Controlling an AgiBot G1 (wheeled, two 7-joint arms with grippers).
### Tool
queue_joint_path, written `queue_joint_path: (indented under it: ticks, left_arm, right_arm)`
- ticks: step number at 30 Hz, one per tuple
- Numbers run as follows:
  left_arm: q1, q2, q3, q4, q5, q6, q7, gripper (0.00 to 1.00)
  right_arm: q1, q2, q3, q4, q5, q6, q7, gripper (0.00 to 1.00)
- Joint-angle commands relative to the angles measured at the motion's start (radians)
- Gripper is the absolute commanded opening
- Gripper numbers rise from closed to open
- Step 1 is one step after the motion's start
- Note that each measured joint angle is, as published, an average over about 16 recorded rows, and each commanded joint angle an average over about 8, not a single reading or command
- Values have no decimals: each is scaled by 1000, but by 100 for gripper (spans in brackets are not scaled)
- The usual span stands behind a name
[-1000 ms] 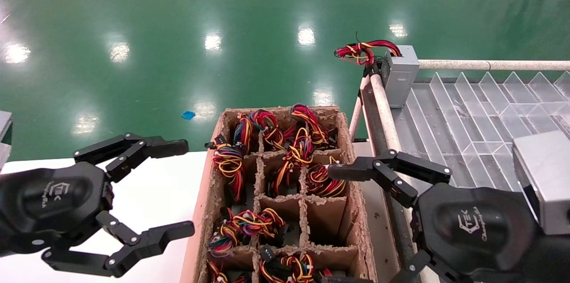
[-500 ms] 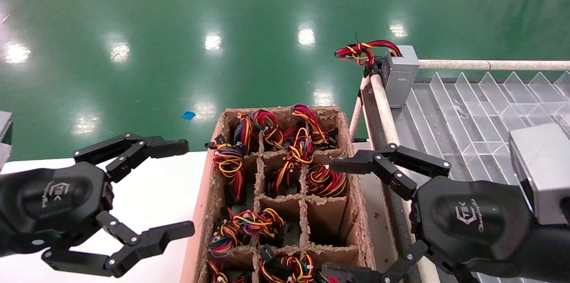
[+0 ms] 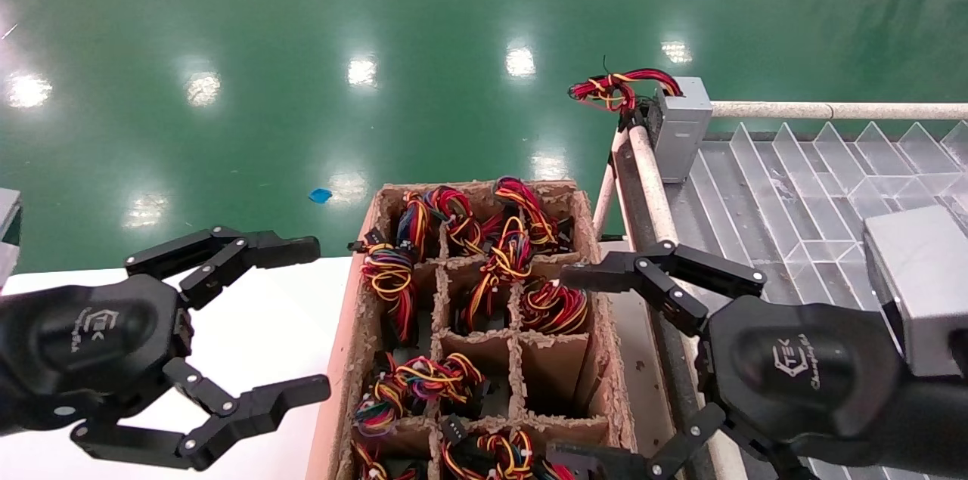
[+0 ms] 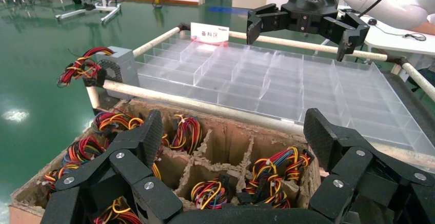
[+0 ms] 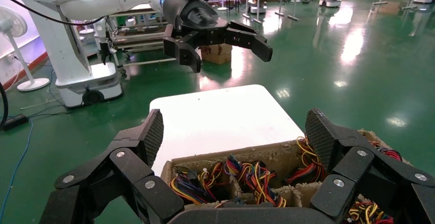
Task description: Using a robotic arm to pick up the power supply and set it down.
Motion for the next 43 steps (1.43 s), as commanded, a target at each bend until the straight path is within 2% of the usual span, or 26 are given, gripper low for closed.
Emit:
queue_joint_path:
  ticks: [1, 43]
  left_arm:
    - [0, 0, 0, 0, 0, 0, 0, 100]
    - [0, 0, 0, 0, 0, 0, 0, 100]
  right_arm:
    - [0, 0, 0, 0, 0, 0, 0, 100]
    - [2, -1, -1, -2, -1, 2, -1, 100]
